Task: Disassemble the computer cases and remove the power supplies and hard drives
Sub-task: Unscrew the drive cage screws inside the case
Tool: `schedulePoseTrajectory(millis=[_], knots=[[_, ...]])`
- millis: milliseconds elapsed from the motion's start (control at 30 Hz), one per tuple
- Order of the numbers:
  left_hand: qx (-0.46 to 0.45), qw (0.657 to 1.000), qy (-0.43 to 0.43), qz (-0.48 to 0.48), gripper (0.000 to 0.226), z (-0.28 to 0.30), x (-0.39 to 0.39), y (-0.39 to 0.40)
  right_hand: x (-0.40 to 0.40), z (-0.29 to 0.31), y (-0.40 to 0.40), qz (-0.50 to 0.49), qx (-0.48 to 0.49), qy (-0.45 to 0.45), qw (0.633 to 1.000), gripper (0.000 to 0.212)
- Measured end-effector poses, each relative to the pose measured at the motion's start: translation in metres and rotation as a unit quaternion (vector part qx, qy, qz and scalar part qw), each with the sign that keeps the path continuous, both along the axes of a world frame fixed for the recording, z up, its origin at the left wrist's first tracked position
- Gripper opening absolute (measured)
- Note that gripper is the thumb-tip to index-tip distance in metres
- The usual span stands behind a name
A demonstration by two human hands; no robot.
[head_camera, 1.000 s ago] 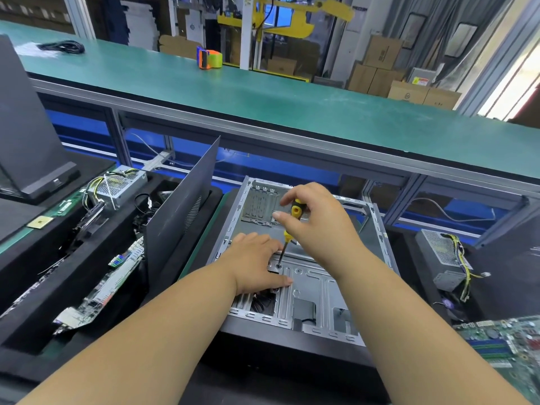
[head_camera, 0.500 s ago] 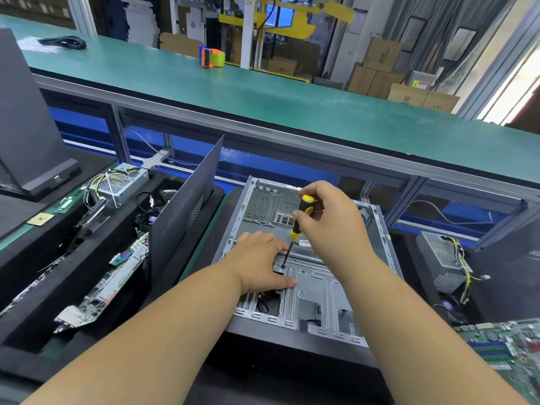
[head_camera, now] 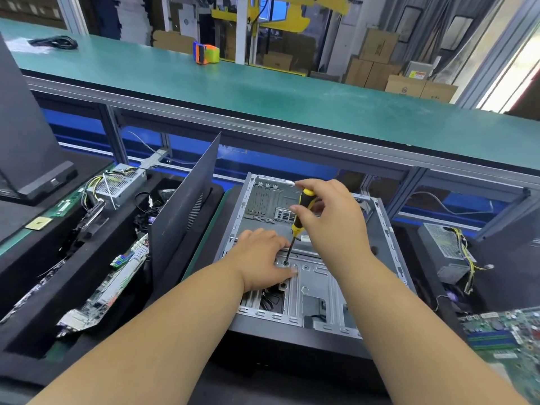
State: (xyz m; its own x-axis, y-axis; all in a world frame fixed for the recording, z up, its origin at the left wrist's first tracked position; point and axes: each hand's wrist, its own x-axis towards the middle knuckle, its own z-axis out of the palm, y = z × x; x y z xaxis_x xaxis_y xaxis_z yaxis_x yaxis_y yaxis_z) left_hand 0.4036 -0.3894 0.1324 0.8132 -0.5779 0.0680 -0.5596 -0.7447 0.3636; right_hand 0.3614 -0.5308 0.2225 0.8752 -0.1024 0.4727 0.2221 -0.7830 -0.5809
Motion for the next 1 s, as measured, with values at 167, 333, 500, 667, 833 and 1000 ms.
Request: schedulePoseTrajectory(millis=[167, 333, 500, 667, 833, 1000], knots=[[0.0, 1.0, 0.002, -0.002, 0.051, 0.0006, 0.0005, 0.0003, -0.0032, 0.0002, -0.0017, 0.022, 0.056, 0.038, 0.997, 0.033], [-0.002, 1.0, 0.008, -0.007, 0.055, 0.0007, 0.0008, 0.0011, -0.0049, -0.0006, -0.0015, 0.06, 0.072, 0.05, 0.994, 0.027], [-0.006, 1.0, 0.016, -0.006, 0.049, 0.0015, 0.0008, 0.0009, -0.0068, -0.0038, -0.0013, 0.035, 0.062, -0.016, 0.997, 0.025], [-0.005, 1.0, 0.029, -0.005, 0.04, 0.004, -0.0003, 0.0014, -0.0044, -0.0063, 0.0008, 0.008, 0.03, -0.069, 0.997, 0.023], [0.005, 1.0, 0.03, -0.008, 0.037, 0.0052, 0.001, 0.0012, -0.002, -0.008, 0.0028, -0.01, 0.057, -0.065, 0.996, 0.022], [0.011, 0.999, 0.028, -0.011, 0.012, 0.0057, 0.0007, 0.0006, -0.0007, -0.005, 0.0038, 0.014, 0.062, -0.046, 0.997, 0.029]])
